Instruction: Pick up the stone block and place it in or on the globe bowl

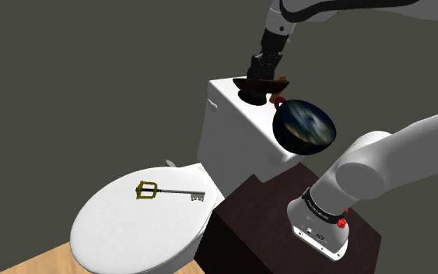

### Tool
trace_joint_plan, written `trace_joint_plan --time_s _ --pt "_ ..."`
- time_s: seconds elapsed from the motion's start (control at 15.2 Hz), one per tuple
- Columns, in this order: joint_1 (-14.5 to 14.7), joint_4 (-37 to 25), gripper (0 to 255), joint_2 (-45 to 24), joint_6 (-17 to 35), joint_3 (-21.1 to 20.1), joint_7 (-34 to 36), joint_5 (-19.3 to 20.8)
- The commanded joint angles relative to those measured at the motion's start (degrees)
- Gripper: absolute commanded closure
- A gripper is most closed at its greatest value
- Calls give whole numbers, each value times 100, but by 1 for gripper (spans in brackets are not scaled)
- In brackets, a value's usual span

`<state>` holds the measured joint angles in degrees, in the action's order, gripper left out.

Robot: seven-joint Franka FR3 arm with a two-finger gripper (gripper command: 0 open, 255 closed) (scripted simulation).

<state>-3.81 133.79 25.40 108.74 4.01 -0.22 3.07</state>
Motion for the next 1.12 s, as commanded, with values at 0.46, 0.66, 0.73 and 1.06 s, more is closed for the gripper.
trace_joint_plan --time_s 0.46,0.66,0.73,1.06 --pt "6 -681 255 42 -718 -18 -16 -14" --pt "8 -921 255 32 -947 -23 -22 -19" --pt "9 -1003 255 26 -1023 -24 -24 -21" --pt "13 -1430 255 -21 -1403 -31 -34 -29"
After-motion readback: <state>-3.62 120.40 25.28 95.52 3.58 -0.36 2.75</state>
